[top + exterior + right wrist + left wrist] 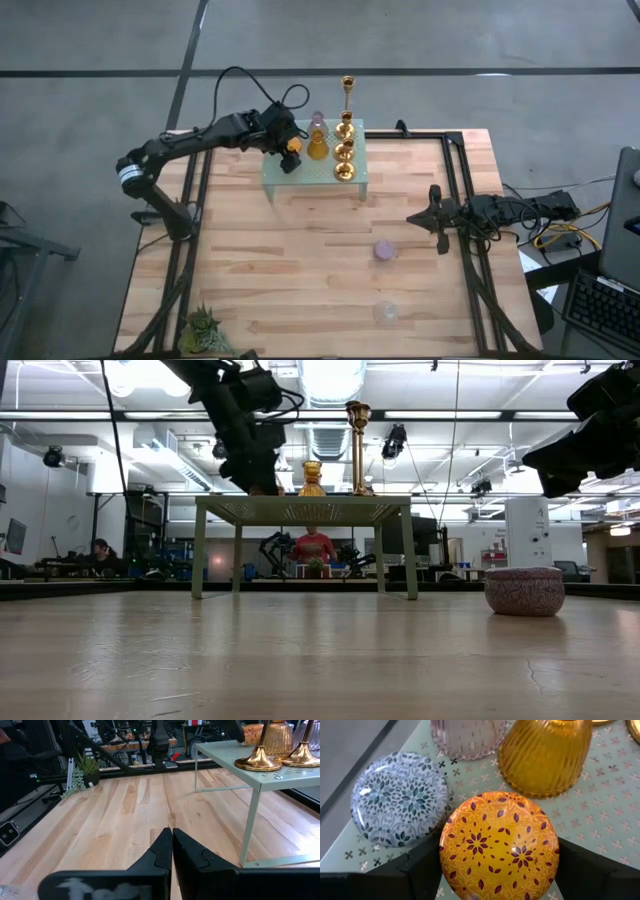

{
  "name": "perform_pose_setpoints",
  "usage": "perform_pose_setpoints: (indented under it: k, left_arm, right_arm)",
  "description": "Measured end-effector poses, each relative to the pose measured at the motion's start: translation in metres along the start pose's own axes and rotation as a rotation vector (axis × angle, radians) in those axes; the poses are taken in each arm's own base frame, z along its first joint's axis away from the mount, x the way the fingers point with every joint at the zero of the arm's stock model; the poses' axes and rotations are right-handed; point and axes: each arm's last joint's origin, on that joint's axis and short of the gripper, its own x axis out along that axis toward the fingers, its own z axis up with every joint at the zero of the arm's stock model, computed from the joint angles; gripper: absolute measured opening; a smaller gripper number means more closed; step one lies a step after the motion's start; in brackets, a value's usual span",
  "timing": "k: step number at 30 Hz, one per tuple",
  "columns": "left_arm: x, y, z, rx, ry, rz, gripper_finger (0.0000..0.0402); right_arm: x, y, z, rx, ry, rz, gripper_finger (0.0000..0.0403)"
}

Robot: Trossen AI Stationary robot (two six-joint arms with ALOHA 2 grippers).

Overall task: Pick & Place candle stick holders
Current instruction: Put the yellow patterned scented candle on the shelf aligned with the yellow patterned scented candle, then put the transparent glass candle holder on the shelf aligned with the yellow glass candle holder

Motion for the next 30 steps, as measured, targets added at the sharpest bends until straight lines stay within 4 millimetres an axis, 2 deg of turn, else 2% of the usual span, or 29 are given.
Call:
perform_pose_setpoints:
  k: [10,24,30]
  left_arm:
    - [-0.001,0.0,-0.001,-0.02,0.006,0.018,0.0369]
    - [-0.023,-0.001,-0.002,-0.007,-0.017,-0.04,0.0371]
    - [-0.043,0.0,-0.004,0.004,-0.066,-0.04,0.0371]
  right_arm:
    - [0.0,0.0,0.0,0.0,0.0,0.0,0.0008]
    - [0.0,0.0,0.0,0.0,0.0,0.0,0.0008]
    - [0.0,0.0,0.0,0.0,0.0,0.0,0.0008]
